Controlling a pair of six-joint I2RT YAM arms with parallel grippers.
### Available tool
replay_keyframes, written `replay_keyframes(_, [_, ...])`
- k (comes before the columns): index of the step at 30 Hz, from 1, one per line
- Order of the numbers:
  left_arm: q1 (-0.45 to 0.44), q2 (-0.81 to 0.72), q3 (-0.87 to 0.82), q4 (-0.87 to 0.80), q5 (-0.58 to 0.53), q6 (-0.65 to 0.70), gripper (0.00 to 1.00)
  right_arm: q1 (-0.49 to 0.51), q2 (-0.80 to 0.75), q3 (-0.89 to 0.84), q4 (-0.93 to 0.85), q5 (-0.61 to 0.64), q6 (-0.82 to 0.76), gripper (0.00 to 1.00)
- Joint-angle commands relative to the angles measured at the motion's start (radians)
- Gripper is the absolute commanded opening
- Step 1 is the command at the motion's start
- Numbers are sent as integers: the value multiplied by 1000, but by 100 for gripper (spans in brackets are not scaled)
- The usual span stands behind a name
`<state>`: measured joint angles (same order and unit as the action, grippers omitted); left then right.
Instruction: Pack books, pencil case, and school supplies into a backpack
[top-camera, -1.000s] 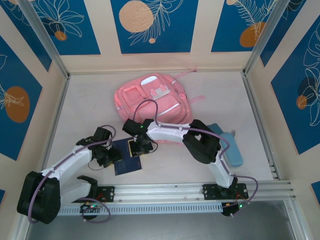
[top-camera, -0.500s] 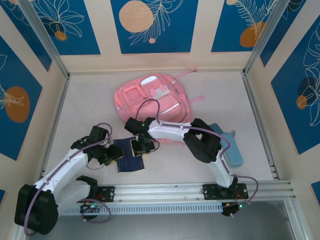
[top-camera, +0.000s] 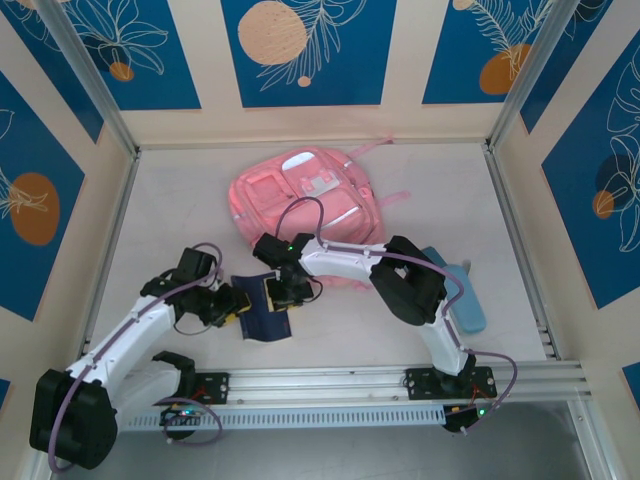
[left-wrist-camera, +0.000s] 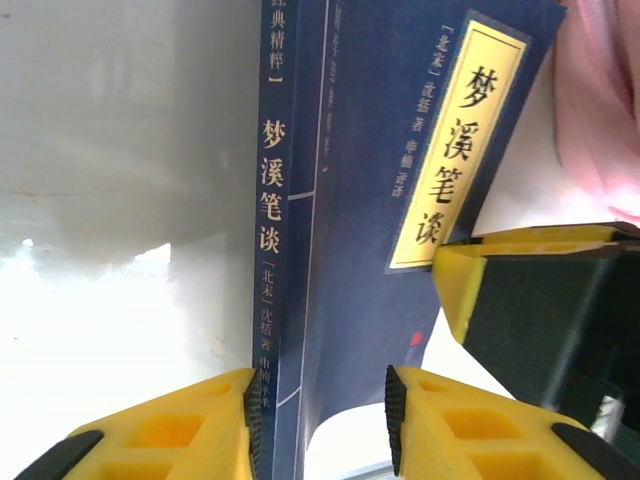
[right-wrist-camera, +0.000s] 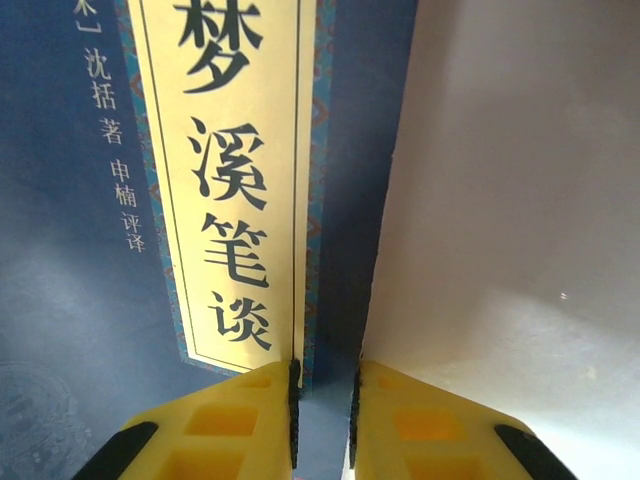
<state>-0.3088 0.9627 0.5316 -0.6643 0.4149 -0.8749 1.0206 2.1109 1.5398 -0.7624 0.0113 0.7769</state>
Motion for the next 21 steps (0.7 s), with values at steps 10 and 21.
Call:
replay_keyframes(10, [-4,-1,19,194,155,-31,36,20,57,-47,19,-19,35,19])
replay_keyframes(21, [-4,18,-40,242,120,-94,47,17,56,-47,21,-19,43,19])
